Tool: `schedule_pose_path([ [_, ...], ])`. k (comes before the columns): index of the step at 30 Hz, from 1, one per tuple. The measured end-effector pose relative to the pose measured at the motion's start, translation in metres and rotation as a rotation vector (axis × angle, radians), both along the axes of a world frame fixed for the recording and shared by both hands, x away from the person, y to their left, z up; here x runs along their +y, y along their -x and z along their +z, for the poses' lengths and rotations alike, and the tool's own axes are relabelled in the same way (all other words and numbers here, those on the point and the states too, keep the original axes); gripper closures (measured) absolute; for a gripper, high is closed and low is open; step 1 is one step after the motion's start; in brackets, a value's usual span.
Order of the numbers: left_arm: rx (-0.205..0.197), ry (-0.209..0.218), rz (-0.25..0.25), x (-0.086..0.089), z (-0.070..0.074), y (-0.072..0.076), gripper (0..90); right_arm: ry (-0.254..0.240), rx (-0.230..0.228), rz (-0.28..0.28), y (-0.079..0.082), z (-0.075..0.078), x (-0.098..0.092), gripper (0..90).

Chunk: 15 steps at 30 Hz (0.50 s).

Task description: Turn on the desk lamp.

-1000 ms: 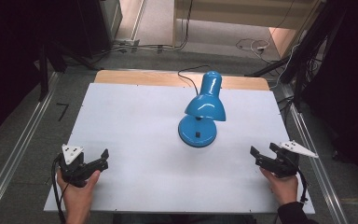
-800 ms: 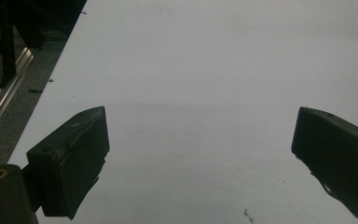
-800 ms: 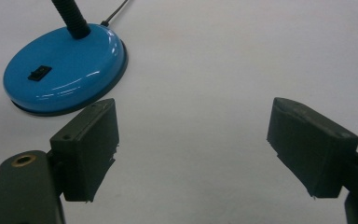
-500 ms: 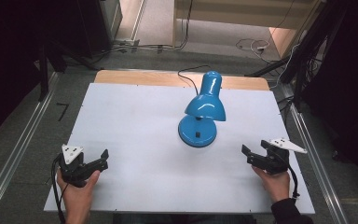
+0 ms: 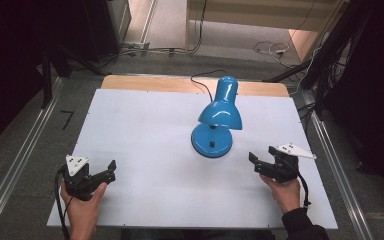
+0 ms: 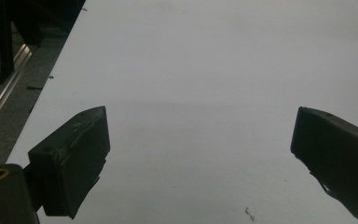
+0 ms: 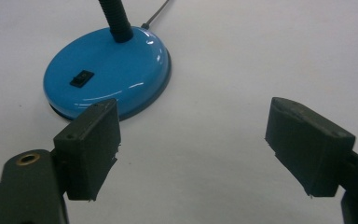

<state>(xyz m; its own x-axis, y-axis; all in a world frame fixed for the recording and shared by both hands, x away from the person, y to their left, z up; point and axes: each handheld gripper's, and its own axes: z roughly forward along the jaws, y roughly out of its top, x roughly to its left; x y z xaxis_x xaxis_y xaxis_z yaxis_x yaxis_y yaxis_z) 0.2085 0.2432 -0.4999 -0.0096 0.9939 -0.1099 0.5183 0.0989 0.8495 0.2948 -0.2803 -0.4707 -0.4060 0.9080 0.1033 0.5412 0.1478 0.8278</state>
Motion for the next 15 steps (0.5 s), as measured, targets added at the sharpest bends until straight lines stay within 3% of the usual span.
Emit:
schedule_pose_path([
  [15, -0.003, 0.013, 0.007, 0.002, 0.0, 0.0, 5.5, -0.001, 0.004, 0.025, -0.007, -0.001, 0.016, 16.9],
])
